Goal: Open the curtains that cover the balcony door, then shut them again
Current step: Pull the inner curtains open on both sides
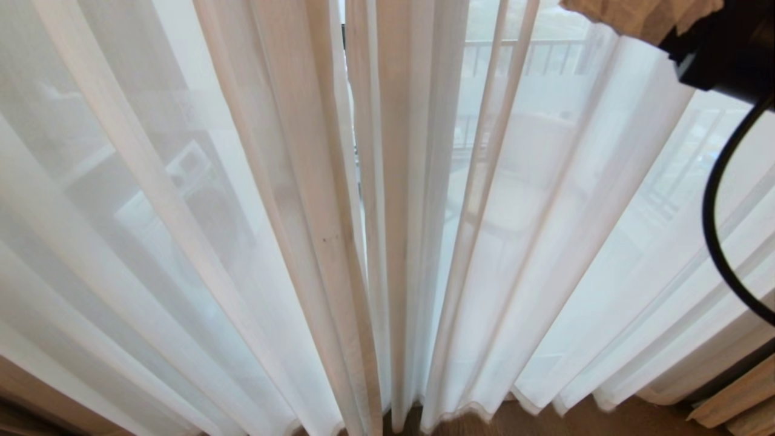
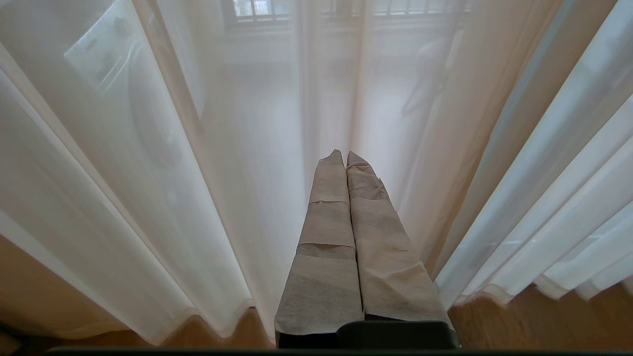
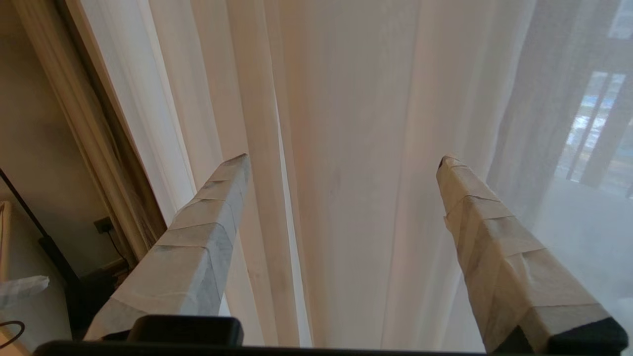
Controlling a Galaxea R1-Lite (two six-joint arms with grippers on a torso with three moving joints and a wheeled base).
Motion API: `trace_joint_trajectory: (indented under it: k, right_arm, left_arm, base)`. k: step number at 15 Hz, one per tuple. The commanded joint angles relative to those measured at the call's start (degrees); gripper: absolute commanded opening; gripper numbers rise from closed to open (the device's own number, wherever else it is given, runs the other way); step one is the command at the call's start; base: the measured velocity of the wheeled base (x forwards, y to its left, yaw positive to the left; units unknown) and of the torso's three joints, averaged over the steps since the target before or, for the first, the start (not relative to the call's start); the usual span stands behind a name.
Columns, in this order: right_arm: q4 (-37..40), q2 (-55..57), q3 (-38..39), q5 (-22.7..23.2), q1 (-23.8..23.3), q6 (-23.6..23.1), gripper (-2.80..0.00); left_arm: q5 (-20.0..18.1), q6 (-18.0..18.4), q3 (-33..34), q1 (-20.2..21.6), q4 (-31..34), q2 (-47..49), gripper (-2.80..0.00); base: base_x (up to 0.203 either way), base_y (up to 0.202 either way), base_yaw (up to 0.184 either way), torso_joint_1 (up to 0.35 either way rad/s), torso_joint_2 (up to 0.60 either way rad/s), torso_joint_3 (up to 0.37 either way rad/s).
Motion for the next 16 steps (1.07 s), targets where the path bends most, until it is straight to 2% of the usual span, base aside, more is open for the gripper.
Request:
trace_joint_trajectory:
  k: [1, 5, 13, 16]
  right_arm:
    - [-0.23, 6.09, -4.58, 0.18, 1.36, -0.02, 0.00]
    - [-1.49, 11.24, -9.96, -0.55, 1.55, -0.14, 0.00]
    - [-2.21, 19.16, -18.57, -12.21, 1.46, -0.33, 0.00]
    - [-2.72, 20.72, -20.52, -12.73, 1.46, -0.48, 0.00]
  left_arm:
    - [0.00, -0.01, 0.00, -0.06, -0.04, -0.02, -2.80]
    - [0.00, -0.01, 0.00, 0.02, -0.04, -0.02, -2.80]
    - [0.00, -0.01, 0.00, 0.02, -0.04, -0.02, -2.80]
    - [0.00, -0.01, 0.00, 0.02, -0.04, -0.02, -2.80]
  base:
    - [0.000, 0.000, 0.000, 0.000, 0.00, 0.000]
    - [0.000, 0.000, 0.000, 0.000, 0.00, 0.000]
    - [0.000, 0.000, 0.000, 0.000, 0.00, 0.000]
    - [0.000, 0.000, 0.000, 0.000, 0.00, 0.000]
